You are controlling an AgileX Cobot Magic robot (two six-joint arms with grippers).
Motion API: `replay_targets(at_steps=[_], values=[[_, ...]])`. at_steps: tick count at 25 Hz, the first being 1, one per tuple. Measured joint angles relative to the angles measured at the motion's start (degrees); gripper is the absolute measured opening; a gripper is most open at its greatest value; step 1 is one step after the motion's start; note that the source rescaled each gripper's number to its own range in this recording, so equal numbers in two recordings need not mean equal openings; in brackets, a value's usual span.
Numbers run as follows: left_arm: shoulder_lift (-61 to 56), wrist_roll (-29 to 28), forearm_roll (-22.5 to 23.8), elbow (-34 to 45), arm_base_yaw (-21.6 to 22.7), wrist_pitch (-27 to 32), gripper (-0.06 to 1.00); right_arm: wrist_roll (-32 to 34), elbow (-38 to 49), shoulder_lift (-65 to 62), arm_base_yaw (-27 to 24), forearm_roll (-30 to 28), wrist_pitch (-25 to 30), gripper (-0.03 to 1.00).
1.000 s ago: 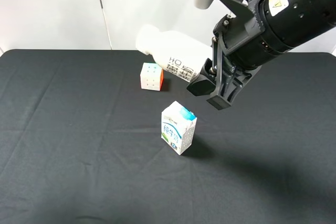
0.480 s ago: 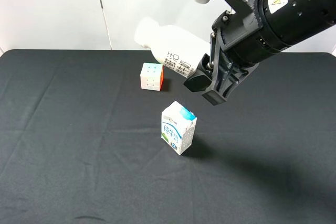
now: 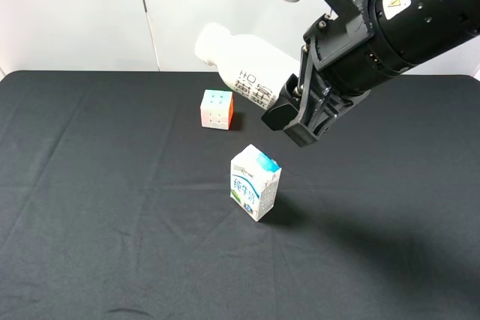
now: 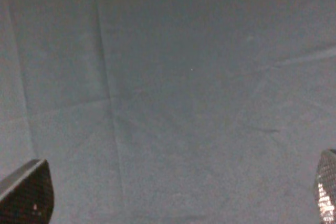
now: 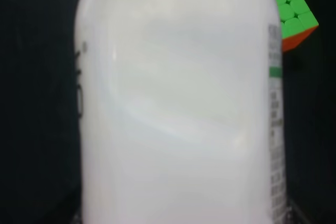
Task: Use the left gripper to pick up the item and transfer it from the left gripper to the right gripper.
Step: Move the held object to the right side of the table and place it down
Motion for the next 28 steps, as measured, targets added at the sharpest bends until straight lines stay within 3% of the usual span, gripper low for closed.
replay_targets(at_steps=[13, 20, 28], values=[[0.00, -0.09, 0.27, 0.18, 0.19, -0.31, 0.98, 3.49, 0.00, 0.00, 0.00, 0.00, -0.04, 0.06], [0.00, -0.09, 0.27, 0.18, 7.64, -0.31, 0.98, 12.88, 0.00, 0.00, -0.34, -4.01, 1.07, 0.06], [0.00, -0.12, 0.27, 0.18, 11.42, -0.50, 0.98, 16.98, 0.00, 0.19, -10.32, -6.10, 6.44, 0.06]])
